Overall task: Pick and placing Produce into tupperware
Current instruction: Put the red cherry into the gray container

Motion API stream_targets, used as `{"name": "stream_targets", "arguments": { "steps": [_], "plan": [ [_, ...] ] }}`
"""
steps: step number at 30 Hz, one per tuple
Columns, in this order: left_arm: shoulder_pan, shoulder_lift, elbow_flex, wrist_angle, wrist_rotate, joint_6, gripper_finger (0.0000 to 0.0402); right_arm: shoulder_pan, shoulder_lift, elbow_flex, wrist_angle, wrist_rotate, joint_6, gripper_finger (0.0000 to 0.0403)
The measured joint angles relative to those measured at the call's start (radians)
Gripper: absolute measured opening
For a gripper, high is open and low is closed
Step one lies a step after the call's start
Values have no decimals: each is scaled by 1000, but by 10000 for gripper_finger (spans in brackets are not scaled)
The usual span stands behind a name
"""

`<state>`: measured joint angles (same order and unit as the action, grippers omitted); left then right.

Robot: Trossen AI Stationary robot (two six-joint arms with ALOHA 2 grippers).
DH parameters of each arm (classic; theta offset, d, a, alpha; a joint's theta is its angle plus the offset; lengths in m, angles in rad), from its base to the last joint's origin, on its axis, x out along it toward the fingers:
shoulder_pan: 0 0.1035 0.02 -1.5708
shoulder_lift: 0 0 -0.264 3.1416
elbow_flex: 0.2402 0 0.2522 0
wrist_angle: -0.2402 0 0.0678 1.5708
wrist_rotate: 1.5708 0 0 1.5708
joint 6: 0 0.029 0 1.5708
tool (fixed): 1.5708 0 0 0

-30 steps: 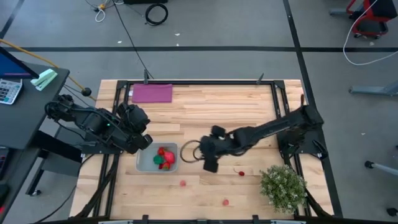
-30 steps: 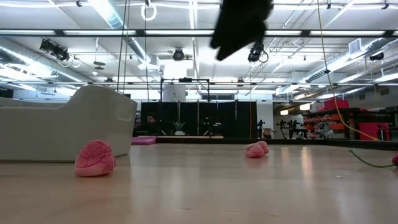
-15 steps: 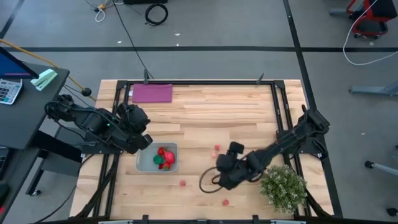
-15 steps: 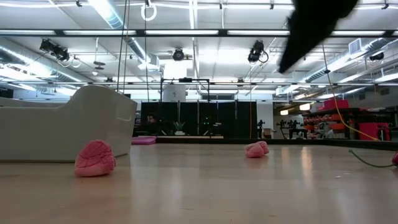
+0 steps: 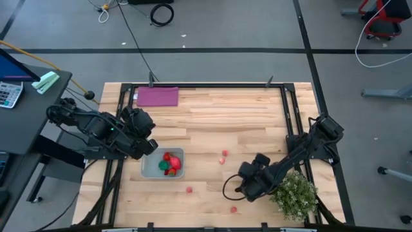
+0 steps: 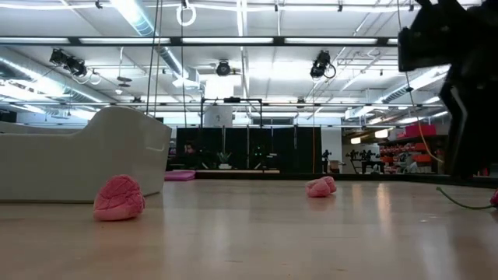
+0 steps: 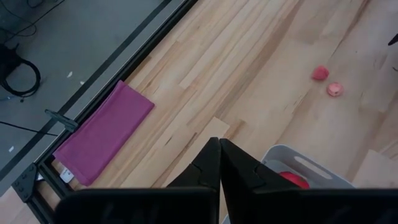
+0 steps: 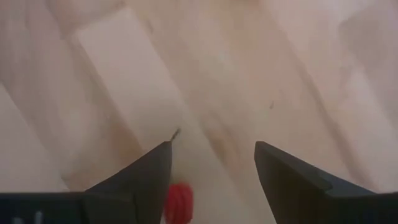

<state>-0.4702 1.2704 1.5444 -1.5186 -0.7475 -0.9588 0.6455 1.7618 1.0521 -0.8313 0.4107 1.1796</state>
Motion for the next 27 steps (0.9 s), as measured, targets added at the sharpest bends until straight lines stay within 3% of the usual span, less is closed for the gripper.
{"name": "stream_targets", "arguments": {
  "steps": [12,27],
  "plan": [
    [0,0,0,-1,0,1,22,0,0,-29,139,10,-28,238],
    [0,0,0,-1,0,0,22,-2,26,-40,170,30,-20,238]
  ]
}}
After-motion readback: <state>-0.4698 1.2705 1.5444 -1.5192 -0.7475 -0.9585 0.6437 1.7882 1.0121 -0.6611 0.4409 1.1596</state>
